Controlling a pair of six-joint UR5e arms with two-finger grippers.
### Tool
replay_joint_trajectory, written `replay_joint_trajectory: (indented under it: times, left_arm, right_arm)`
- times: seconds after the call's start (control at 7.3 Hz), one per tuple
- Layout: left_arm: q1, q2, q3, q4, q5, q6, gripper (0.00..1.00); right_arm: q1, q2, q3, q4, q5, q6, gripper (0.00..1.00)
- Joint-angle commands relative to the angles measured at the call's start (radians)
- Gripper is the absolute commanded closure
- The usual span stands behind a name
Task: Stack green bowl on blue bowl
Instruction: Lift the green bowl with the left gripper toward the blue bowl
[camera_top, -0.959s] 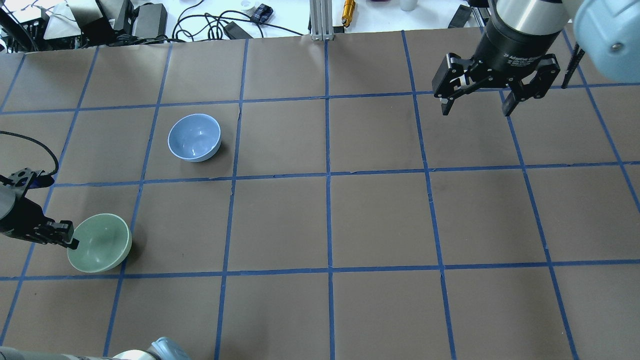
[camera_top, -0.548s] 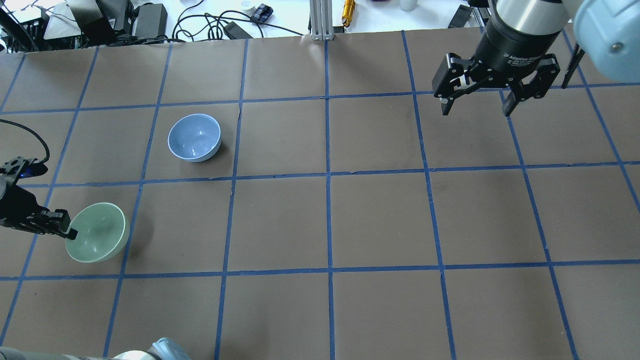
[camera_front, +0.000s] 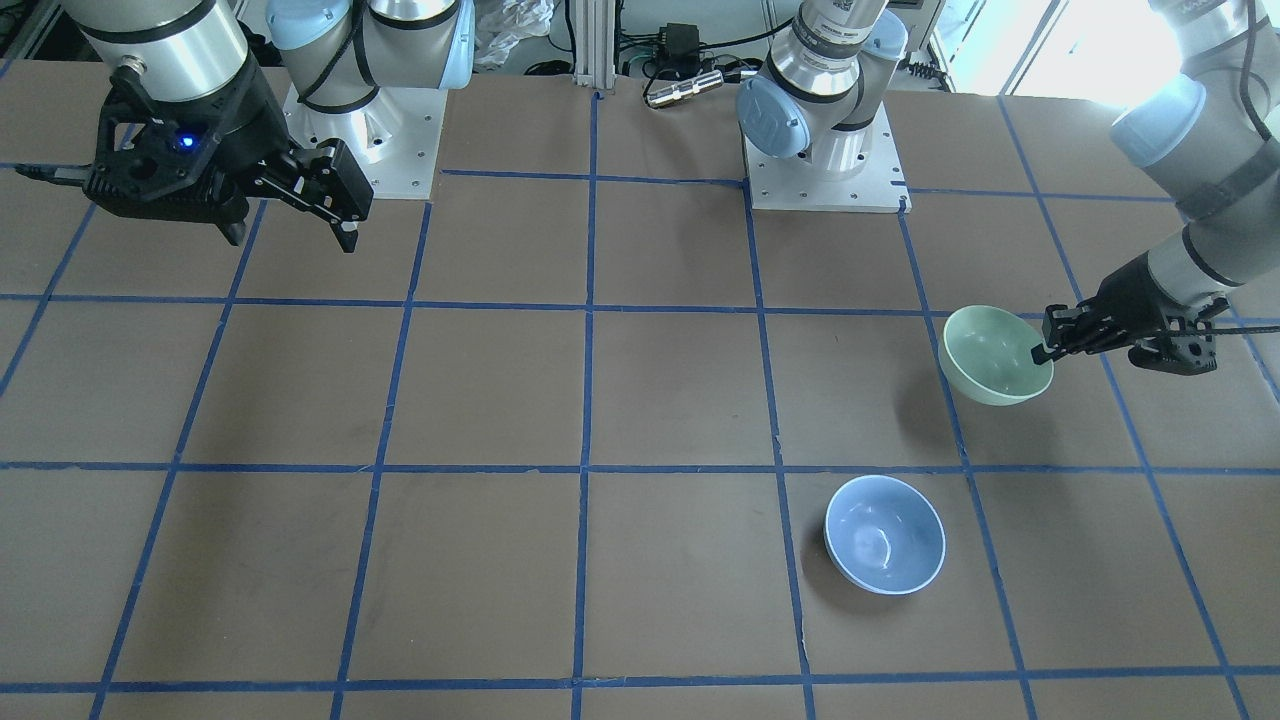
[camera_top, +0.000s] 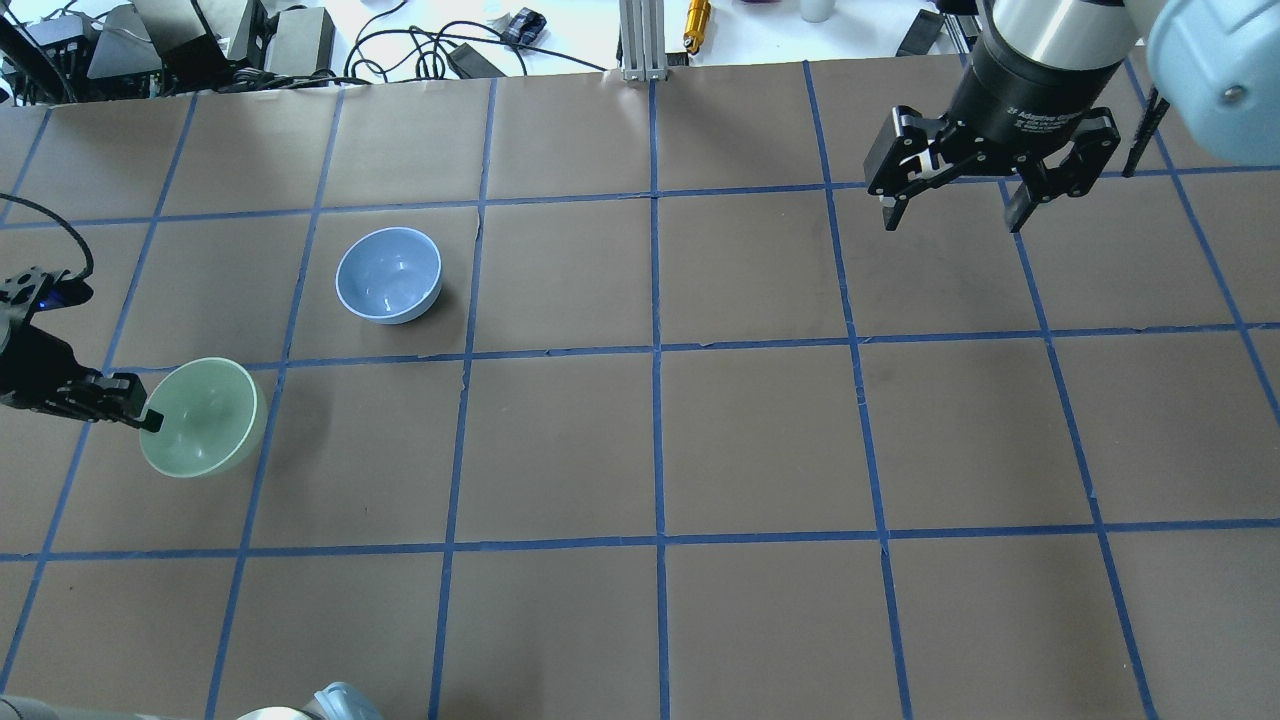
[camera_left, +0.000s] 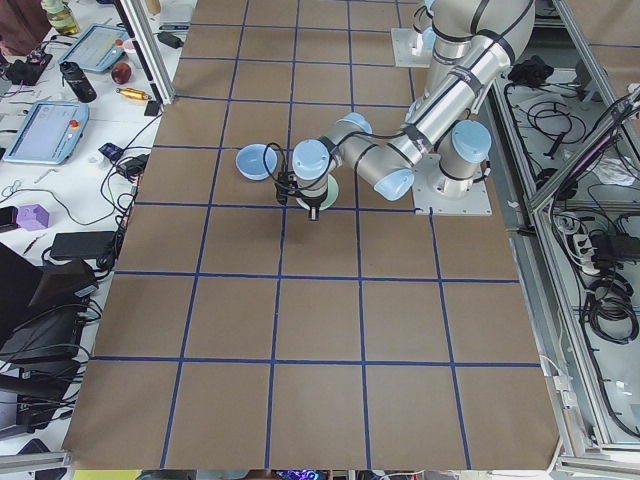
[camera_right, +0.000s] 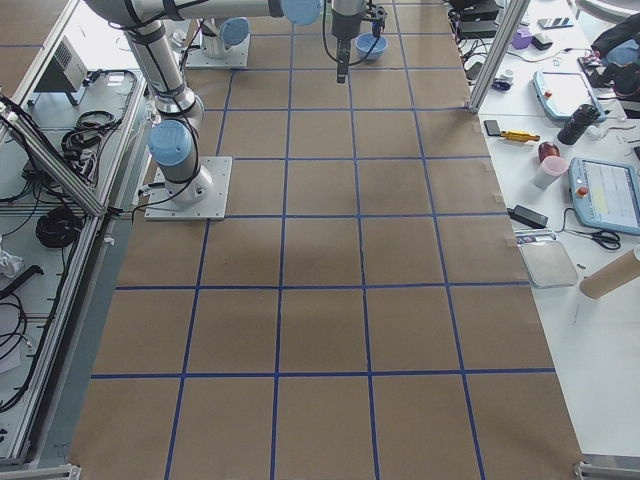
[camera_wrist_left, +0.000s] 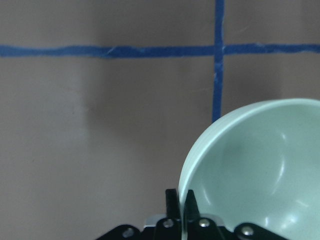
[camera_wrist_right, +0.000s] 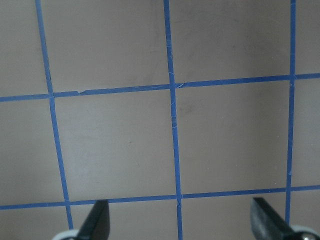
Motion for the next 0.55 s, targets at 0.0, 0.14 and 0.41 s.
replay_joint_trajectory:
  times: [0.0,0.14,0.41]
  left_arm:
    - [-0.072,-0.087,0.139,-0.035,-0.055,-0.089,0.92]
    - [-0.127,-0.126,0.191,-0.034,-0.054,-0.158,0.91]
    - [-0.236,-0.193,0.274,-0.034,-0.053,-0.320,0.91]
  right_arm:
    - [0.000,0.000,0.000,0.000,0.000,0.001,0.00]
    - [0.000,0.000,0.001,0.000,0.000,0.001,0.00]
    - [0.000,0.000,0.000,-0.001,0.000,0.001,0.00]
